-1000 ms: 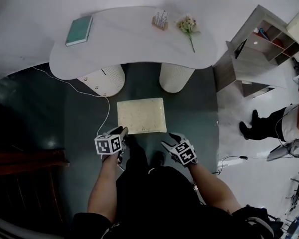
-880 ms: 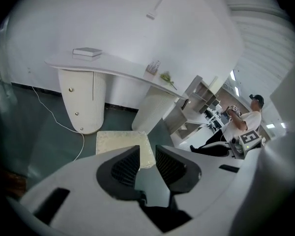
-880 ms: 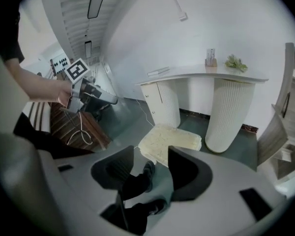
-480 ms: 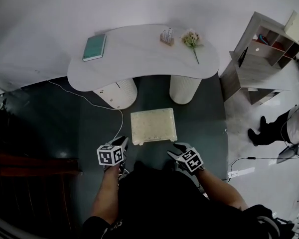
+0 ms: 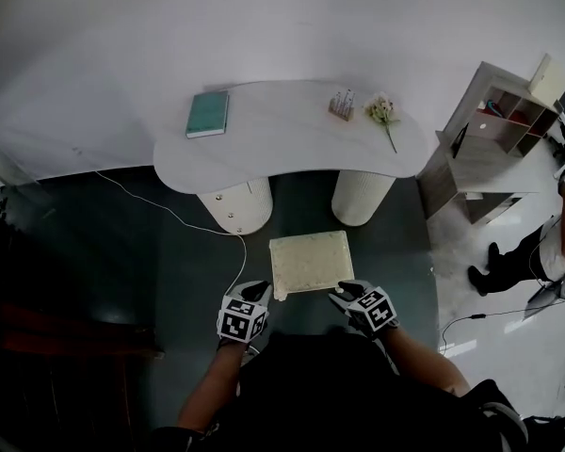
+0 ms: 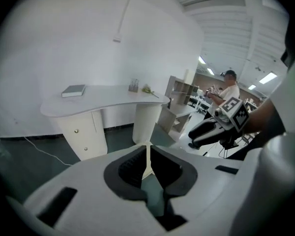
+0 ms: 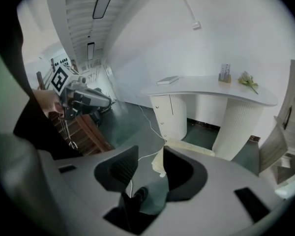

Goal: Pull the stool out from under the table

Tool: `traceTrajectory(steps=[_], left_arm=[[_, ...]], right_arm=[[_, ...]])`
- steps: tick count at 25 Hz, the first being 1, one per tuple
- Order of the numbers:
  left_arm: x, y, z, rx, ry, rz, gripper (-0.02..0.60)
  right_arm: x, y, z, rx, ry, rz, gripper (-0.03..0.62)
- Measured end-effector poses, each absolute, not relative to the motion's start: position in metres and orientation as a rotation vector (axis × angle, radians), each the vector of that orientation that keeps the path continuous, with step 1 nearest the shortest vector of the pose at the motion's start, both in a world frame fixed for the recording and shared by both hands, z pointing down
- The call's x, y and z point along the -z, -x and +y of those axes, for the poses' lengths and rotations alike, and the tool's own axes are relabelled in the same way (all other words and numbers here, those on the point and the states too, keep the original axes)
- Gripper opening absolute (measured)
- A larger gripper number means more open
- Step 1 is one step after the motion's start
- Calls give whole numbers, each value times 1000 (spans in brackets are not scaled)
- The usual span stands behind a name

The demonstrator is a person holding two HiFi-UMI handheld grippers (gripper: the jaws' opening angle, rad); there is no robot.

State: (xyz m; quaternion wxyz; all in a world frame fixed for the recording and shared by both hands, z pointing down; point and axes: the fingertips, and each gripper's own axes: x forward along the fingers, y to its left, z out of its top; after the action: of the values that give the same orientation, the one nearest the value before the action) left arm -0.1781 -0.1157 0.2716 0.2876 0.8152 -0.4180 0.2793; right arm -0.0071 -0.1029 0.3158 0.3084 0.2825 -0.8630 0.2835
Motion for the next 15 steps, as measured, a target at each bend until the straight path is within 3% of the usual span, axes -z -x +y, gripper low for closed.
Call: traceTrajectory(steps=[8, 15], left_arm=[[-265, 252, -119, -681, -2245, -1149, 18], [-224, 269, -141, -585, -2216, -1312, 9]], right_arm=[[-259, 102, -93, -750, -739, -2382, 153], [-221, 101, -123, -773, -800, -2488, 98]])
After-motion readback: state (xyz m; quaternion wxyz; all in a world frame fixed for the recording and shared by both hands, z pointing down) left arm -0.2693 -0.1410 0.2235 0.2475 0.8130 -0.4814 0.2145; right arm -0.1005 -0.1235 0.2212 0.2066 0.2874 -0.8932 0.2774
